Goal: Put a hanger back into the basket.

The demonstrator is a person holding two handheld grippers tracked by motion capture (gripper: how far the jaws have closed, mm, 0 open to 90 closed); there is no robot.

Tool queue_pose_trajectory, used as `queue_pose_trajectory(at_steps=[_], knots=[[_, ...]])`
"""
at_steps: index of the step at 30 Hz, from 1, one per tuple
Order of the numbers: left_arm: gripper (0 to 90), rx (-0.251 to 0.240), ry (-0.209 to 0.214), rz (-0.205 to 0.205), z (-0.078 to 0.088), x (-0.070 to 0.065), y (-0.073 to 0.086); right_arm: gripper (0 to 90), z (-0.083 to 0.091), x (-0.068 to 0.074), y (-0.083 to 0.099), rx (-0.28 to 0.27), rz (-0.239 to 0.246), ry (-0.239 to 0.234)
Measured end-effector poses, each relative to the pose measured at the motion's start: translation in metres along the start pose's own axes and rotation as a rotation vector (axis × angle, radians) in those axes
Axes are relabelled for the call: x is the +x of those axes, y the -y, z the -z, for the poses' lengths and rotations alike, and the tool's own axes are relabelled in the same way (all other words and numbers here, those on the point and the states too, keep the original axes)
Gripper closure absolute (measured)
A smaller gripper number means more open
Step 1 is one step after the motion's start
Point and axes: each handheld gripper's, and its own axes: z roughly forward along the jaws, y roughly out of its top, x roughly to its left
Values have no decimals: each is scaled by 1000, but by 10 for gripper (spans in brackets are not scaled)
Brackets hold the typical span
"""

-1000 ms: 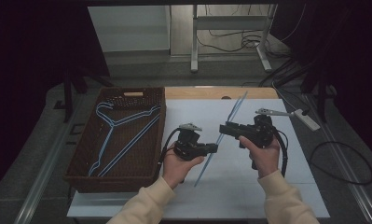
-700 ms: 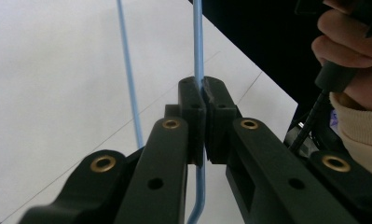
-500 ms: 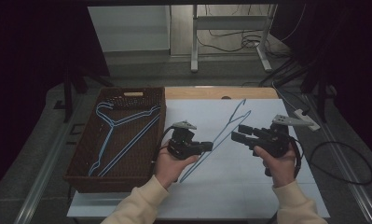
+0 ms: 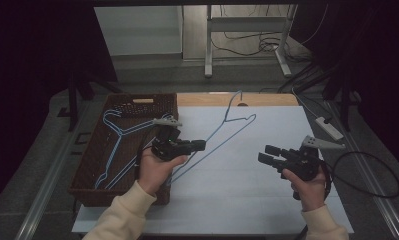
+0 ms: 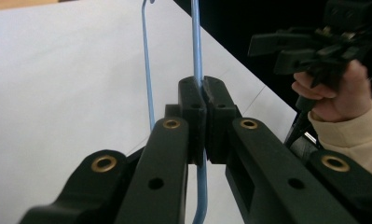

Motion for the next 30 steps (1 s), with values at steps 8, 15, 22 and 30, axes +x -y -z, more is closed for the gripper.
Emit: queue_pose_trajectory(at_steps=[8,15,22,30], knots=[[878,-50,-16,21,42,21,1,439,0,-11,15,28,-21,26],[878,-81,-42,32,74,36,4,439,-1,-17,22,47,-25,49],[879,-107,-83,45,105,49,9,440,-2,-18,24,54,-25,55],[879,-173,-103,88,152,72,27,441,-6,-20,26,66,-25,61]])
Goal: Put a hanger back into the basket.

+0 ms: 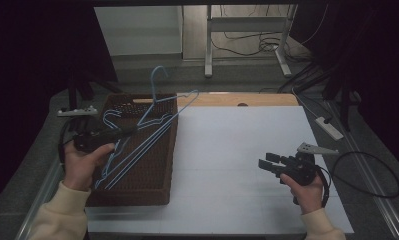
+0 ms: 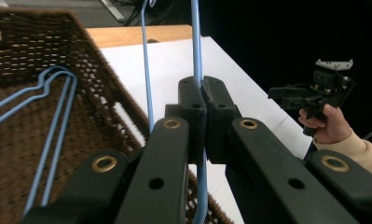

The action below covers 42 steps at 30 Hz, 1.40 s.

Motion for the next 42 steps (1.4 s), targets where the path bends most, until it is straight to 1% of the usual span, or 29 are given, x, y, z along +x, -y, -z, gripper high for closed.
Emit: queue_pose_trajectory(at_steps=[3,9,14,19,27,28,33,37,40,42], knots=[[879,-14,-8,6,12,7,4,441,-1,0,1,8,1,3],[879,-18,-28,11,28,22,13,441,-4,-2,3,23,6,5],[879,-23,-37,14,36,31,18,440,-3,-3,4,29,14,16],[878,-15,-36,18,41,40,23,438,-2,-5,5,27,12,22],[879,30,-48,29,32,56,30,439,-3,-4,5,28,14,22],[879,38,-48,36,30,58,31,439,-3,-4,5,29,13,22],[878,91,-61,50,16,70,33,439,-4,-4,6,33,12,21],[878,121,-60,62,5,77,34,438,-5,-4,6,37,12,22],[878,141,-68,78,-3,82,35,438,-5,-4,7,38,12,24],[877,149,-74,82,-8,85,36,438,-6,-4,7,39,11,24]])
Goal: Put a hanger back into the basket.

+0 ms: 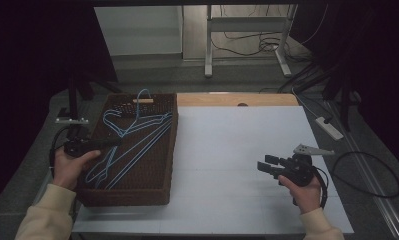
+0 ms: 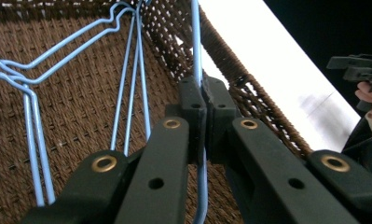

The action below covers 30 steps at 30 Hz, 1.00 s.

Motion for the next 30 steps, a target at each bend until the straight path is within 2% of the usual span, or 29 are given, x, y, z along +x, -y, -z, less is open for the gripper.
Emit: queue_pose_trajectory(at_steps=[3,6,7,10,16,21,23,25,28,30], knots=[[877,6,-4,1,-5,2,1,438,0,0,0,0,-1,0],[877,17,-38,1,-6,5,2,438,1,0,0,0,-3,0],[877,29,-67,3,-6,6,3,438,1,0,0,0,-3,-1],[876,86,-187,-2,-8,7,4,438,1,0,0,-1,0,-1],[875,157,-298,10,-14,13,6,438,0,1,1,3,0,-1],[866,197,-380,-13,-21,14,8,436,-1,0,1,6,-1,1],[780,179,-393,-39,-22,13,9,436,-1,0,1,6,-1,0],[683,160,-389,-67,-22,10,8,436,-1,1,1,6,-2,1],[563,119,-367,-101,-20,3,7,436,0,1,1,4,0,2],[533,94,-344,-121,-18,-3,6,436,0,0,1,6,5,7]])
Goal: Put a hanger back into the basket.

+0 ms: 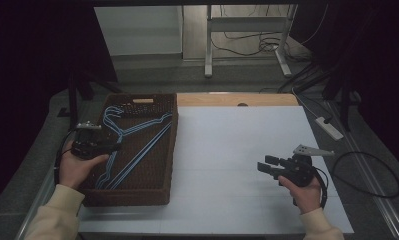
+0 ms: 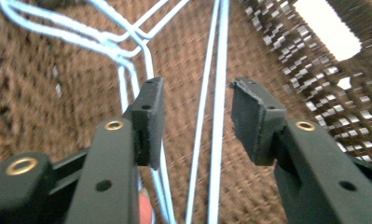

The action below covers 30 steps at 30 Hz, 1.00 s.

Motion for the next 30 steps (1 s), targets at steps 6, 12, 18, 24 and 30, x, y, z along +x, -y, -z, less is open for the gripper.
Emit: queue_pose_trajectory(at_steps=[6,12,18,24,30], knots=[[423,-92,58,-45,12,-14,3,429,-2,-1,1,16,15,15],[391,-134,101,-68,19,-25,9,422,-1,1,3,23,25,29],[380,-166,134,-86,25,-33,16,414,1,0,3,16,25,36],[372,-197,161,-109,30,-45,22,406,1,0,4,18,31,46],[354,-217,178,-146,32,-61,26,392,1,1,5,37,61,78]])
